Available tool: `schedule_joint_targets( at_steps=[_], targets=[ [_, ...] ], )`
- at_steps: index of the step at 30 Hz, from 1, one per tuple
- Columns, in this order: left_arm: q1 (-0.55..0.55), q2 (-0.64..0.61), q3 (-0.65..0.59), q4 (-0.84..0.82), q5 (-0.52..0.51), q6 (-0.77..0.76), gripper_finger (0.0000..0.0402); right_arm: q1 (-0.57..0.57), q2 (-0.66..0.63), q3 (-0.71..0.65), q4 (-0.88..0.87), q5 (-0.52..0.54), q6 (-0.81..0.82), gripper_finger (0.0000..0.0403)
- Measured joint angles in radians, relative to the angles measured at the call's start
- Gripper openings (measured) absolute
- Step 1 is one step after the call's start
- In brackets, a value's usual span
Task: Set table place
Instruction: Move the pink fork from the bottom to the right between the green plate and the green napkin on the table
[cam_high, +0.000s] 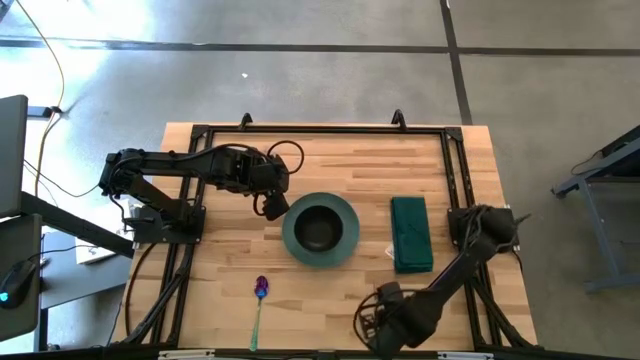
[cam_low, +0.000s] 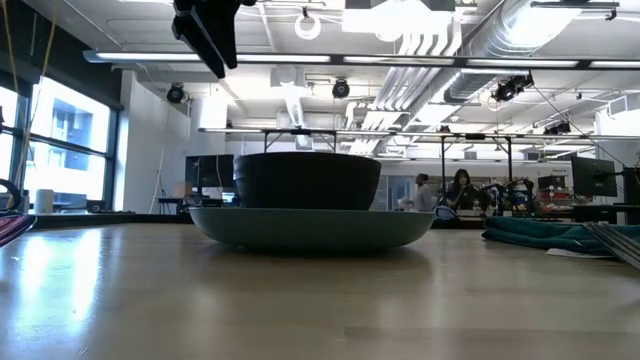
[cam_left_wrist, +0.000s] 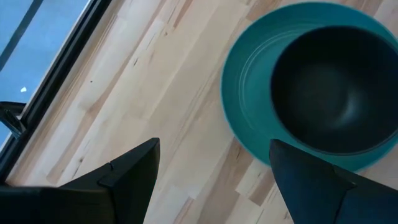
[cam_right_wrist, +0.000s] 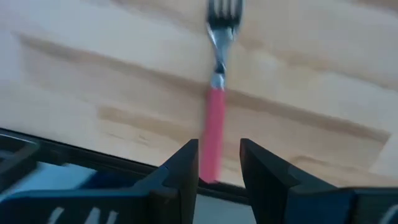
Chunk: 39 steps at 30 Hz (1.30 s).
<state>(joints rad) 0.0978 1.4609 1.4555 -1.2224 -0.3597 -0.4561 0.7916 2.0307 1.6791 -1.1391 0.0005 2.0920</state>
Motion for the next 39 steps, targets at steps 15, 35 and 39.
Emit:
schedule_joint_targets(
  at_steps=[15, 35, 39],
  targets=[
    [0.000, 0.000, 0.000, 0.004, 0.005, -0.001, 0.0287, 0.001, 0.065, -0.002, 0.085, 0.012, -0.024, 0.0135],
    [0.000, 0.000, 0.000, 0.003, 0.012, -0.014, 0.0287, -0.006, 0.065, -0.185, 0.261, 0.040, 0.021, 0.0179],
    [0.000, 0.000, 0.000, 0.003, 0.012, -0.014, 0.0287, -0.007, 0.056, -0.228, 0.321, 0.037, 0.025, 0.0179]
  ],
)
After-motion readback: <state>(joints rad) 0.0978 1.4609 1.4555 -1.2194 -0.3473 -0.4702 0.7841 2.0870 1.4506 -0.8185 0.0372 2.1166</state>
